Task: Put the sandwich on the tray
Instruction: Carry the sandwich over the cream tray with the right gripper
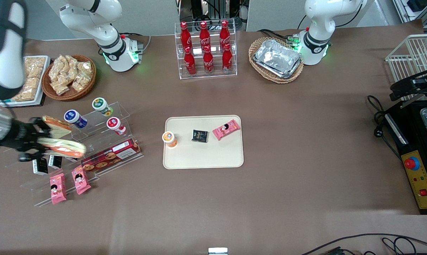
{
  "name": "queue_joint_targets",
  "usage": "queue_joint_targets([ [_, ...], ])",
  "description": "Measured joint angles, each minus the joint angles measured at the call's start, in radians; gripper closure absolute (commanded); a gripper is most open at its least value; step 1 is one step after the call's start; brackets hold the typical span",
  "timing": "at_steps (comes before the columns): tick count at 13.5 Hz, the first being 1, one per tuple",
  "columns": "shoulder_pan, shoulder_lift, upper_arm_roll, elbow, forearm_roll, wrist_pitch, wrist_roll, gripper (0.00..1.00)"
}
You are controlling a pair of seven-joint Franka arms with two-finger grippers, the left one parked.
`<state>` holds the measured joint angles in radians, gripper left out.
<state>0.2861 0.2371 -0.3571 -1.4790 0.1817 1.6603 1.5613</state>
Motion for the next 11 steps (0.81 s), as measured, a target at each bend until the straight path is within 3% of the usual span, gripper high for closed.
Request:
queue_joint_targets([
  [6,0.271,0.037,0.002,-0.003,-0.054,0.01,0.3,0.72],
  [11,0.418,0.138,0.002,-0.005,-0.054,0.159,0.478,0.72],
])
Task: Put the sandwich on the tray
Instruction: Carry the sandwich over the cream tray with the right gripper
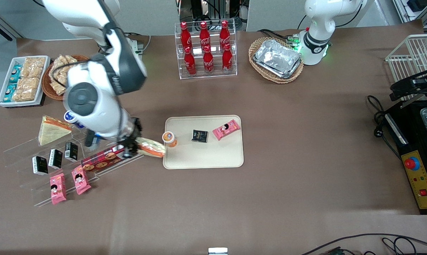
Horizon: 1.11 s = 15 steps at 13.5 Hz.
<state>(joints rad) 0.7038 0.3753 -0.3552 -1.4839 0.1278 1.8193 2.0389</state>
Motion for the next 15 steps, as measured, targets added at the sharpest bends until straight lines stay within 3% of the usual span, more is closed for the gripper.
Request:
queue_joint_targets([
  [7,0.157,0.153,0.0,-0.004,0.007,0.175,0.07,0.72],
  [15,0.211,0.28,0.001,-0.005,0.023,0.329,0.119,0.72],
])
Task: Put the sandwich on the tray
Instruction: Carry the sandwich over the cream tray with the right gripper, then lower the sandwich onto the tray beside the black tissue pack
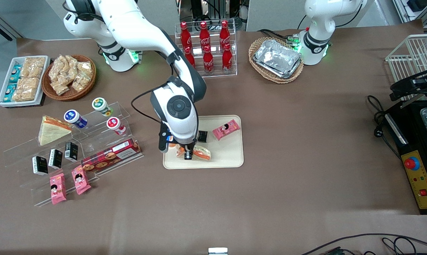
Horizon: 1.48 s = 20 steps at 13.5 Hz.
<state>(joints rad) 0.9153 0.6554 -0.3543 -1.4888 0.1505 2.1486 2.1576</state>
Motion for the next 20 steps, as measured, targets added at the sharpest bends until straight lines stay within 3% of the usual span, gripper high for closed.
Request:
queue_joint_targets([
  [13,0.072,0.125,0.0,-0.001,0.0,0.098,0.113,0.72],
  [14,0.08,0.131,0.0,-0.001,-0.001,0.1,0.119,0.61],
  [16,0.107,0.141,0.0,-0.003,-0.013,0.109,0.13,0.0],
  [20,0.12,0.145,-0.006,-0.003,-0.018,0.114,0.151,0.0],
])
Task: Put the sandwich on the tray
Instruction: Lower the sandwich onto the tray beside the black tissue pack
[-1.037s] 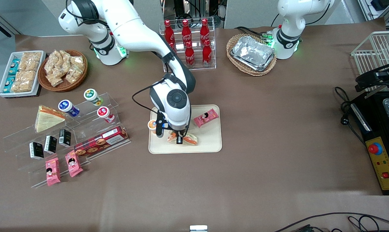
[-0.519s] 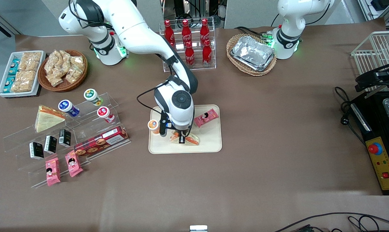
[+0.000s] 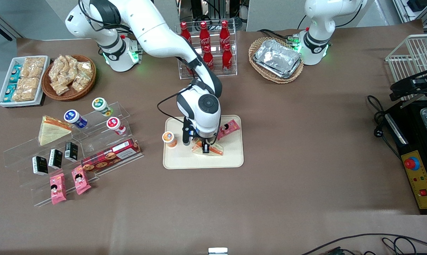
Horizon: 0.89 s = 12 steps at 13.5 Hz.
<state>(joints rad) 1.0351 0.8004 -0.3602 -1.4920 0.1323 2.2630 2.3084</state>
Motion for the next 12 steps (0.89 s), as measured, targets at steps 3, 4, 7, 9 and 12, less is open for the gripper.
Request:
queue_joint_targets([
  [3,-0.011,0.0,-0.007,0.0,0.0,0.003,0.008,0.0],
  [4,-0.012,0.0,-0.008,0.0,0.0,0.003,0.008,0.0],
  [7,-0.012,-0.001,-0.01,0.005,0.0,0.003,0.008,0.0],
  [9,-0.014,-0.008,-0.015,0.011,0.0,0.0,0.008,0.0],
  [12,-0.045,-0.063,-0.017,0.017,0.0,-0.074,-0.047,0.0],
])
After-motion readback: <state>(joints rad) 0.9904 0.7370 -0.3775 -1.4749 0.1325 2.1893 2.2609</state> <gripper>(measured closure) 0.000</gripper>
